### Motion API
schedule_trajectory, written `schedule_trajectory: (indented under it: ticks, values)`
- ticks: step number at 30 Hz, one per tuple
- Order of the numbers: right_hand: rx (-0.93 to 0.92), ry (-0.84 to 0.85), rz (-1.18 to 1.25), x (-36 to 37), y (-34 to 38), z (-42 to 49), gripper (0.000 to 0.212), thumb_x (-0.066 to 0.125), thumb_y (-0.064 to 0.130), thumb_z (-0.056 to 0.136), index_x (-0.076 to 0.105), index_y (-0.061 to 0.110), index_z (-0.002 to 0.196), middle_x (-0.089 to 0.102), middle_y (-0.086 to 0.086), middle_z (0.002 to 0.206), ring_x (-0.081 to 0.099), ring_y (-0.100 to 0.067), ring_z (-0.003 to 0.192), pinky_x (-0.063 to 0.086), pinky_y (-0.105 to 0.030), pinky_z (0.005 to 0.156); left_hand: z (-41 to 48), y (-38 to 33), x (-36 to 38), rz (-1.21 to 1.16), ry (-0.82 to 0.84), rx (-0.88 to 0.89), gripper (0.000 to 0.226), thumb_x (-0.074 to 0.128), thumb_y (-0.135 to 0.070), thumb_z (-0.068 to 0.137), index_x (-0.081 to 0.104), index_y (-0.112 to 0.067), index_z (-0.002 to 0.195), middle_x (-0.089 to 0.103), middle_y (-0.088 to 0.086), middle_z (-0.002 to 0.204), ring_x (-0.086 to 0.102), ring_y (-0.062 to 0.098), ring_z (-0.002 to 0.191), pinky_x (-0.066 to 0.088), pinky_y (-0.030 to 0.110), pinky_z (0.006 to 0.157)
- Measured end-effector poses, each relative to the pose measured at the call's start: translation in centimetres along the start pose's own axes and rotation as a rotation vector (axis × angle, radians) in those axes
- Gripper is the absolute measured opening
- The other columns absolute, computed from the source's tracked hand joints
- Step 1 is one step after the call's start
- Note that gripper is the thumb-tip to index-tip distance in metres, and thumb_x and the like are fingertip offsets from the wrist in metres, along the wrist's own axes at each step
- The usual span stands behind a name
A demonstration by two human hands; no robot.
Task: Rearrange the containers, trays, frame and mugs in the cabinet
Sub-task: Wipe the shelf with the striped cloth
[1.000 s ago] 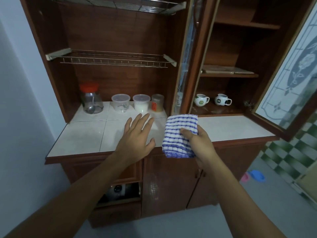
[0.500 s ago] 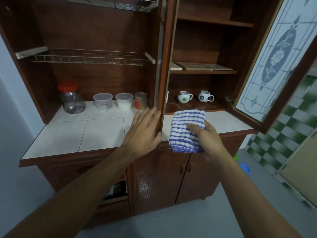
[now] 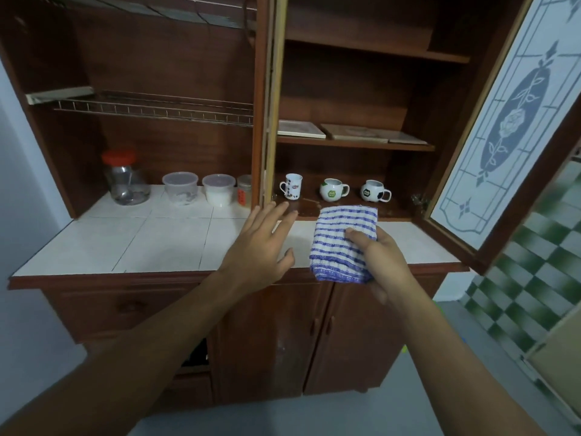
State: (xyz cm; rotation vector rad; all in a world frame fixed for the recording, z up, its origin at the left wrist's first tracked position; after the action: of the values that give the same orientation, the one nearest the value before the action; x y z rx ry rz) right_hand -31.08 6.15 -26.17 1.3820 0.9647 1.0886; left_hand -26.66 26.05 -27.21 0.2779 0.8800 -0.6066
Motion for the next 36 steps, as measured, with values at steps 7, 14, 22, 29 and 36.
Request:
schedule_trajectory:
  ticks: [7,14,22,29,36]
  values:
    - [0.008,0.081,0.044,-5.8,2.3,3.1,0.024,0.064,0.020,0.094,0.062,0.015,0.117,0.076,-0.006,0.099,0.074,-0.025,0.086,0.060,-0.043,0.079,4.6,-4.6,1.4,0.142,0.017,-0.059,0.067,0.054,-0.041,0.086,0.038,-0.017,0.146,0.034,0.008,0.154,0.027,0.027,0.144,0.009,0.045,0.116]
    - [-0.033,0.077,0.064,-8.2,4.1,6.7,0.026,0.065,0.020,0.093,0.062,0.016,0.119,0.075,-0.004,0.101,0.074,-0.026,0.088,0.059,-0.047,0.081,9.6,-5.5,1.1,0.193,-0.074,0.028,0.063,0.053,-0.036,0.084,0.045,-0.009,0.141,0.043,0.015,0.148,0.037,0.032,0.138,0.021,0.052,0.114]
    - [-0.043,0.045,0.048,-10.4,6.0,10.0,0.023,0.066,0.022,0.093,0.063,0.018,0.116,0.076,-0.003,0.100,0.074,-0.024,0.085,0.061,-0.040,0.074,14.4,-4.6,3.0,0.159,-0.082,0.028,0.065,0.054,-0.030,0.084,0.042,-0.002,0.142,0.040,0.018,0.148,0.033,0.032,0.140,0.020,0.047,0.117]
    - [-0.042,0.100,0.072,-12.0,6.4,15.2,0.021,0.064,0.019,0.094,0.063,0.017,0.114,0.076,-0.002,0.096,0.075,-0.023,0.084,0.060,-0.037,0.067,18.9,-4.0,5.5,0.190,-0.088,0.009,0.064,0.059,-0.025,0.085,0.043,0.001,0.141,0.041,0.020,0.148,0.034,0.034,0.140,0.020,0.045,0.117]
    - [-0.065,0.202,0.052,-14.7,8.0,21.5,0.020,0.062,0.020,0.095,0.062,0.018,0.115,0.076,-0.002,0.095,0.075,-0.022,0.082,0.059,-0.033,0.061,23.9,-4.3,7.7,0.251,-0.099,-0.077,0.064,0.054,-0.029,0.083,0.046,0.001,0.139,0.045,0.021,0.144,0.039,0.036,0.136,0.023,0.047,0.115]
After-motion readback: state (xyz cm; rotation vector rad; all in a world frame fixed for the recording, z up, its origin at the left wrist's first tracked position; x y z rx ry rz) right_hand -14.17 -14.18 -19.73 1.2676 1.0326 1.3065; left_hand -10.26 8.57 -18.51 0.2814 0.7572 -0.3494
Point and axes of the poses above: each hand's wrist, its own z-axis towards the middle knuckle, its own x-axis out of the palm, y = z × x, the point moved 4 cm from there along z, towards the middle knuckle
